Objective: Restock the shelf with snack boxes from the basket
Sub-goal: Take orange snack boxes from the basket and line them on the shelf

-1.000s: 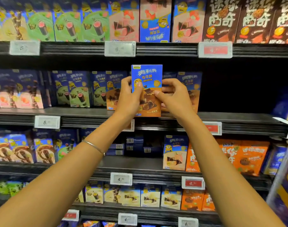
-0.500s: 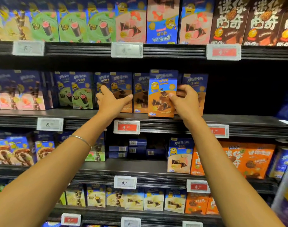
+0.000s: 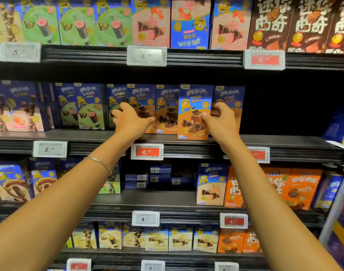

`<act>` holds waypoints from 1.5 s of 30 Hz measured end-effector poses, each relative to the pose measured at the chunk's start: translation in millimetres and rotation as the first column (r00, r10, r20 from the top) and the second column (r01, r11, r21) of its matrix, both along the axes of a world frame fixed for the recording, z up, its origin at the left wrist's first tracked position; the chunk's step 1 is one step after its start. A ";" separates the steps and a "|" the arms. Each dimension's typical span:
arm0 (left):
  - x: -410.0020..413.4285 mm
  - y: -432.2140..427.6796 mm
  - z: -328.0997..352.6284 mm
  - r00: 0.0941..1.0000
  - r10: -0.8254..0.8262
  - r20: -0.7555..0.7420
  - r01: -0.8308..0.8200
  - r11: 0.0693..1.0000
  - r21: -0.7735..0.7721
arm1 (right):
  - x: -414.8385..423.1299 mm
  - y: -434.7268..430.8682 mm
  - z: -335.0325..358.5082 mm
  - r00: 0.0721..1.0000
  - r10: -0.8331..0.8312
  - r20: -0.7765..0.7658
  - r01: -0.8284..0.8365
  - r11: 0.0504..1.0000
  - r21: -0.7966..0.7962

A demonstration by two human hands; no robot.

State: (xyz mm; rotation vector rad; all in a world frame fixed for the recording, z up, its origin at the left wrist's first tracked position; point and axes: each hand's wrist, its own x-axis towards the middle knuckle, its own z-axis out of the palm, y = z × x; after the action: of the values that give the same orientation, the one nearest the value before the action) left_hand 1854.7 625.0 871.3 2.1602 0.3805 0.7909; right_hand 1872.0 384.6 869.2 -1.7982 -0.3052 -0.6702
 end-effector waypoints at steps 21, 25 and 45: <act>-7.8 -12.4 5.4 0.992 -0.122 0.023 0.123 0.991 -0.052 | 19.0 -35.1 8.8 0.840 -0.542 0.005 0.540 0.836 -0.094; -9.3 -15.8 6.0 0.989 -0.143 0.026 0.144 0.987 -0.066 | 32.9 -54.4 11.2 0.841 -0.525 -0.129 0.514 0.851 -0.110; -13.3 -24.1 5.7 0.985 -0.170 0.025 0.172 0.982 -0.074 | 7.4 -66.3 4.5 0.933 -0.357 0.040 0.359 0.932 -0.042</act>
State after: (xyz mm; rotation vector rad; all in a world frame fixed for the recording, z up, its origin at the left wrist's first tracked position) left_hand 1841.3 600.9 876.9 2.0807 0.2084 0.6885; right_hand 1879.3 318.2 873.7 -1.9106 -0.0102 -0.9553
